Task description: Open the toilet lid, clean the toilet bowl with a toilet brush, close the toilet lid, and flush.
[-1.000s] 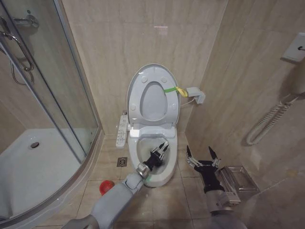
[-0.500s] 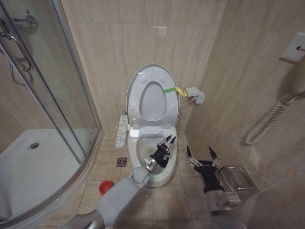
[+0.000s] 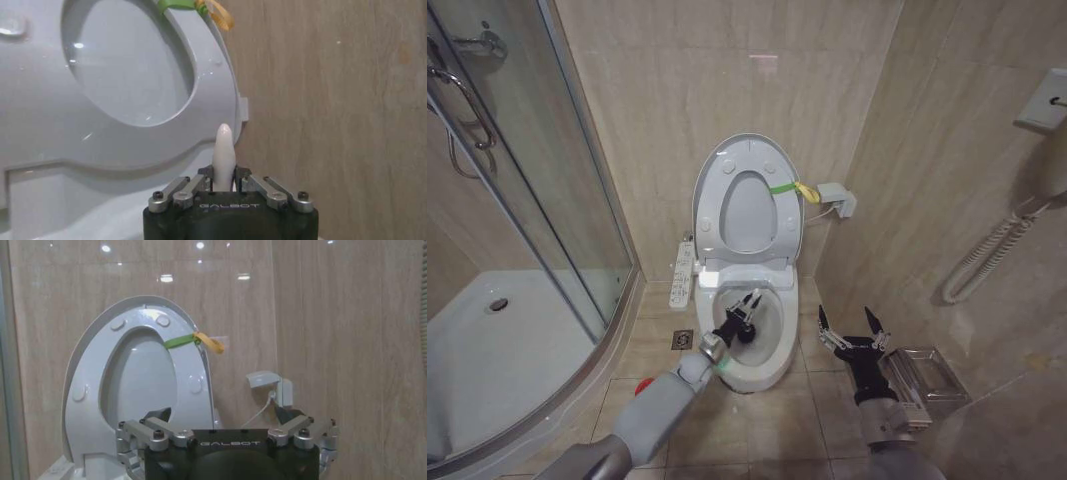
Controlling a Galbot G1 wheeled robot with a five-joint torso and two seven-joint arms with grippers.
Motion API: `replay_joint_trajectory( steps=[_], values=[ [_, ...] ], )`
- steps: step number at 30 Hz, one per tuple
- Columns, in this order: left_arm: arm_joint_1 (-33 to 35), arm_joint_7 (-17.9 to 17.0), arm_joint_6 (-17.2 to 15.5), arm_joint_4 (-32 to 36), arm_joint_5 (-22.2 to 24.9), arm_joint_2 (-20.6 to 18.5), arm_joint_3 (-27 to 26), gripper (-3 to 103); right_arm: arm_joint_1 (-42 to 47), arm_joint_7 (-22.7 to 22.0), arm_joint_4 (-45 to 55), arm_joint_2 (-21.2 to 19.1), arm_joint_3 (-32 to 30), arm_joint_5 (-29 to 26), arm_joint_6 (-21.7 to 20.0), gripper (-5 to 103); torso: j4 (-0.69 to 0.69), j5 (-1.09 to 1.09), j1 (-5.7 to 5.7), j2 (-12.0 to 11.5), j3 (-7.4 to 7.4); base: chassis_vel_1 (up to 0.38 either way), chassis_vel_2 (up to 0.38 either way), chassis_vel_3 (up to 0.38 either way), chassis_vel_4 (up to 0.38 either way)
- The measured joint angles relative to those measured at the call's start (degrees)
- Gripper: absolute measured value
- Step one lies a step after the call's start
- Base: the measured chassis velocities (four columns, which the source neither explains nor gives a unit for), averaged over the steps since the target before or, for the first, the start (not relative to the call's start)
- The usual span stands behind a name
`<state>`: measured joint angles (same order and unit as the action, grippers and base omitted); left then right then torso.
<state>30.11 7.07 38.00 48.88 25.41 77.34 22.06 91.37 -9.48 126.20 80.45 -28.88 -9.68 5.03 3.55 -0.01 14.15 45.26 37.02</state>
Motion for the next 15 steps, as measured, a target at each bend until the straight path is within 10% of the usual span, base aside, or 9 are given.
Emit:
replay_joint_trajectory(
  steps=[15],
  values=[
    [1.91,-1.71,-0.77,6.45,-1.79,-0.63,-0.62,20,0.00,0.00,0.00,0.00,0.00,0.00,0.00,100,-0.01,0.02,0.00,0.00,0.00,0.000,0.000,0.000,0.000]
  ],
)
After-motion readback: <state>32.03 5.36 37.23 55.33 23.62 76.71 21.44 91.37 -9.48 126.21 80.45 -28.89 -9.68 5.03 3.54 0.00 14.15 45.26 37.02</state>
